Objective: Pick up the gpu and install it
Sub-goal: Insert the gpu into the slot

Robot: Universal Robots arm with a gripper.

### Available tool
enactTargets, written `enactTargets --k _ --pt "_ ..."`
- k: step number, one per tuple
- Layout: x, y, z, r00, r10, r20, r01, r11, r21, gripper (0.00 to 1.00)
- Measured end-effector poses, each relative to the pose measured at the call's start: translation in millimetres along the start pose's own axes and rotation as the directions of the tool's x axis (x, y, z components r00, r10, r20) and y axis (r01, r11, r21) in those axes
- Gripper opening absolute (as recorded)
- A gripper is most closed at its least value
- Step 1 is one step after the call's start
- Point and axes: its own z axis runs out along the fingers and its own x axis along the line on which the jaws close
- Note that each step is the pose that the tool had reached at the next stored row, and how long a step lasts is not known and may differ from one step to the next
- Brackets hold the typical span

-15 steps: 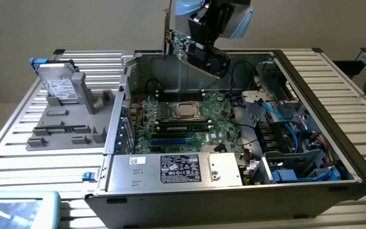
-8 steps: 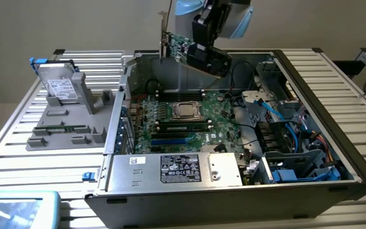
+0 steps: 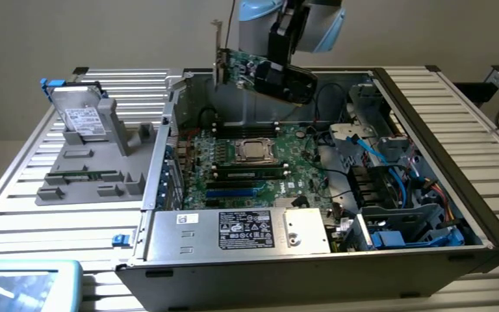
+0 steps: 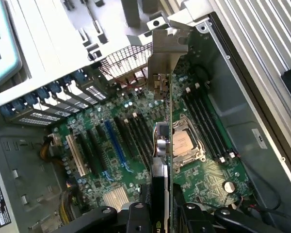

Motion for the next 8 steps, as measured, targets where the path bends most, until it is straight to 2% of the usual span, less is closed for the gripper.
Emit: enactTargets --k 2,4,8 --pt "0.0 0.0 0.3 0.9994 -0.035 -0.0033 0.035 0.9994 0.0051 0.28" --pt "0.0 -0.1 0.7 0.9975 -0.071 -0.0052 0.071 0.9974 0.0141 0.28" --pt "-0.1 -0.2 1.7 0.9907 -0.136 -0.0060 0.136 0.9899 0.0408 0.28"
